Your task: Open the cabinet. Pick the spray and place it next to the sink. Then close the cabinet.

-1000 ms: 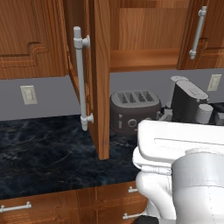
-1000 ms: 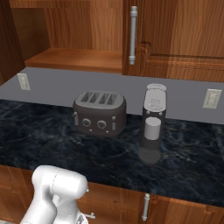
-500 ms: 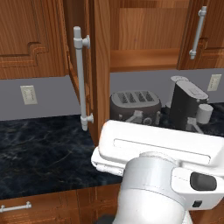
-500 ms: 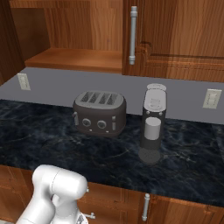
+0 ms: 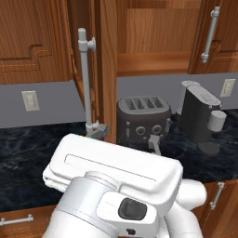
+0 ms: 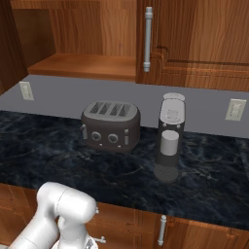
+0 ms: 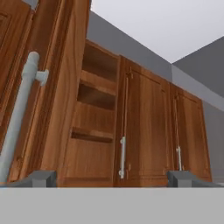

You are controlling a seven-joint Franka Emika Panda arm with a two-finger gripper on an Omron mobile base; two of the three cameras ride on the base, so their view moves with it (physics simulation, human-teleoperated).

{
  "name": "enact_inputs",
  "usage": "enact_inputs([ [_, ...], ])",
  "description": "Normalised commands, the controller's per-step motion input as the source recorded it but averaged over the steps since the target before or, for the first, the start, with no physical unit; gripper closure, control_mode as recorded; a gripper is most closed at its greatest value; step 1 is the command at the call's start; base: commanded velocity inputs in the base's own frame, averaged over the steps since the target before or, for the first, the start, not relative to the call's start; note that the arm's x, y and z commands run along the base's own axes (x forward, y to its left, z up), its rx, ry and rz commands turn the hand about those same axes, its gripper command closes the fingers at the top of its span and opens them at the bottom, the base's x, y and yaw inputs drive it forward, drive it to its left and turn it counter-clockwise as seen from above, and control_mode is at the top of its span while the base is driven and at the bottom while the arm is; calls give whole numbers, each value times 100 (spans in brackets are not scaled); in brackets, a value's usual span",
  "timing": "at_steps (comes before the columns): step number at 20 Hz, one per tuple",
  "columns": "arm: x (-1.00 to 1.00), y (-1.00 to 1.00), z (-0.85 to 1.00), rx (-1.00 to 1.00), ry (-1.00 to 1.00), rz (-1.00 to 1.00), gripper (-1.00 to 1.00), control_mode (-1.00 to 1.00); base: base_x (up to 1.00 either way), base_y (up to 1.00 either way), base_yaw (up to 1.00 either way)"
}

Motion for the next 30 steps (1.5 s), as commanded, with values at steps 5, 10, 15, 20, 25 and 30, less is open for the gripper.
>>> enact_inputs([
  [5, 21, 52, -21, -6, 0, -11, -100, -100, 0, 0, 0],
  [10, 37, 39, -29, -7, 0, -11, -100, -100, 0, 0, 0],
  [15, 38, 15, -10, -5, 0, -13, -100, -100, 0, 0, 0],
  [20, 53, 0, -1, -2, 0, -12, -100, -100, 0, 0, 0],
  [25, 48, 0, -3, 0, 0, -13, -100, -100, 0, 0, 0],
  [30, 28, -4, 0, 0, -1, -12, -100, -100, 0, 0, 0],
])
